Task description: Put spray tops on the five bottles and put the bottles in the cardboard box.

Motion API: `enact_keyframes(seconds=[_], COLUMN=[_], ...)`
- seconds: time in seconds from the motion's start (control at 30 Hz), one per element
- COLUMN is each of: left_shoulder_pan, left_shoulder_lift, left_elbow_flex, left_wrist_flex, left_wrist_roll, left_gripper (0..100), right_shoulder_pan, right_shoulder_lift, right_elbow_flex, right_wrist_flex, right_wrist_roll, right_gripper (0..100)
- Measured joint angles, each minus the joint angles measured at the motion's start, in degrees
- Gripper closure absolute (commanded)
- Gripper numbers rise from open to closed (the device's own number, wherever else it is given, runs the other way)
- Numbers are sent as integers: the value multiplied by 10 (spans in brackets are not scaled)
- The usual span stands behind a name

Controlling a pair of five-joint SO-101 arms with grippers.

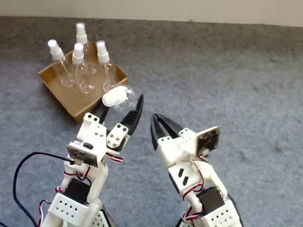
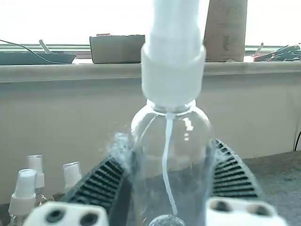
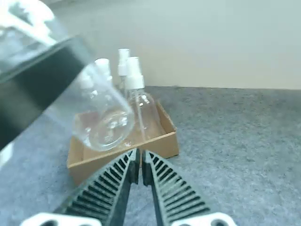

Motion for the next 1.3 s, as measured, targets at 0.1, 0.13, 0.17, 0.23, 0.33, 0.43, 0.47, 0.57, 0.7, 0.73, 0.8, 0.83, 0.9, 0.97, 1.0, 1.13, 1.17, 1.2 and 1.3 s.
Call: enact_keyframes(seconds=[0.1,0.13,0.17,0.23,0.33,0.43,0.47,0.57,0.7,0.73,0.8,0.83,0.9,0.97,1.0,1.13,1.17,1.2,1.3], left_shoulder_pan=[0,1,8,30,62,80,85,98,115,119,127,133,137,142,143,144,147,147,148], left_shoulder_lift=[0,0,0,0,0,0,0,0,0,0,-1,-1,-1,-8,-9,-9,-9,-9,-9], left_elbow_flex=[0,0,0,0,0,0,0,0,0,0,0,0,0,1,1,0,0,0,0], left_wrist_flex=[0,0,0,0,0,0,0,0,0,0,0,0,6,21,30,48,50,52,50], left_wrist_roll=[0,0,0,0,0,0,0,0,-1,-1,-1,-1,-1,-1,-1,-1,-1,-1,-1], left_gripper=[944,944,944,944,944,944,944,944,944,944,944,944,944,944,944,944,944,944,944], right_shoulder_pan=[-34,-41,-47,-55,-58,-62,-62,-62,-62,-62,-62,-62,-61,-62,-62,-29,-19,-13,7], right_shoulder_lift=[0,0,0,0,0,0,0,0,0,0,0,0,0,1,1,1,1,1,1], right_elbow_flex=[0,0,0,0,0,0,0,0,0,0,0,0,0,0,0,0,0,0,0], right_wrist_flex=[0,0,0,0,10,21,23,23,38,44,50,50,50,50,51,51,51,51,42], right_wrist_roll=[69,90,105,119,124,127,135,171,189,191,193,193,193,193,193,193,193,194,194], right_gripper=[993,993,993,993,993,993,993,993,992,992,992,992,992,992,992,992,992,992,992])
